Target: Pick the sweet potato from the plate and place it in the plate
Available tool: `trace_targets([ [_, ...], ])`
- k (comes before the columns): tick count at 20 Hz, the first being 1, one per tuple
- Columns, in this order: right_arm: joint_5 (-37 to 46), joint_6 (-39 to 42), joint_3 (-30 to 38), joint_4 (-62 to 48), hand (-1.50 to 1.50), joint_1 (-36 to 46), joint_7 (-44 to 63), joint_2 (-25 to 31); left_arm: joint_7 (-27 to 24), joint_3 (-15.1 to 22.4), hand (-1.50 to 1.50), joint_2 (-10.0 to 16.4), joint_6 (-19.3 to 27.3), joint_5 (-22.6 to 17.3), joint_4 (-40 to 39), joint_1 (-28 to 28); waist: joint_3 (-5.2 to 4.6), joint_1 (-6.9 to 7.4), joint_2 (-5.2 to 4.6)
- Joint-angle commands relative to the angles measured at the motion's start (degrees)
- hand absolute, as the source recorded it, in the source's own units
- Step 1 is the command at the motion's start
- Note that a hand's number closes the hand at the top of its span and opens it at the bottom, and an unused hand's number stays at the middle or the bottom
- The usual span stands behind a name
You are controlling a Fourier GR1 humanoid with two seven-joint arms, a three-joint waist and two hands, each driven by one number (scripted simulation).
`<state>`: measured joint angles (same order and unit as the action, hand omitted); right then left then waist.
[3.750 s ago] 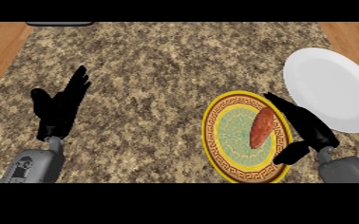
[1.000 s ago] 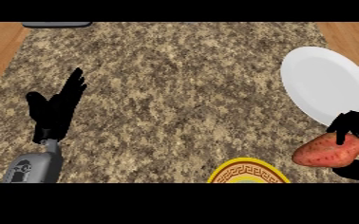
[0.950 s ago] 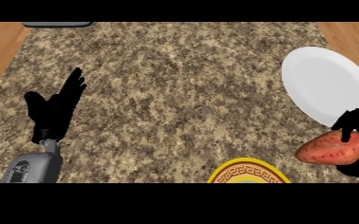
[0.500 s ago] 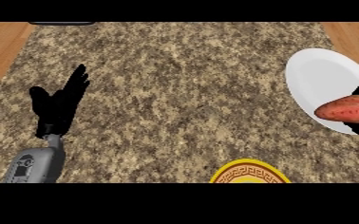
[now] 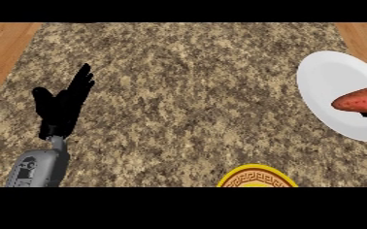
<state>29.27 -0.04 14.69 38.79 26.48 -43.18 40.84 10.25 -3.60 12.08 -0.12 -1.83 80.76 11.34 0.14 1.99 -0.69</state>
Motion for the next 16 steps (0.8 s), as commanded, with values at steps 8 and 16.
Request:
trace_targets([
  [8,3.54,6.06,-1.46,-21.76,-1.5,9.11,-12.89,1.44,-0.63,0.98,0.0,-1.86,1.34,1.65,-1.93,1.07,0.19,0.65,-0.51],
  [16,-6.91,20.71,5.01,-19.48,-1.5,11.2,-25.81,1.32,-0.58,-1.13,0.0,-0.21,-0.28,-0.38,-0.6,-0.9,0.09,-0.83,0.42],
])
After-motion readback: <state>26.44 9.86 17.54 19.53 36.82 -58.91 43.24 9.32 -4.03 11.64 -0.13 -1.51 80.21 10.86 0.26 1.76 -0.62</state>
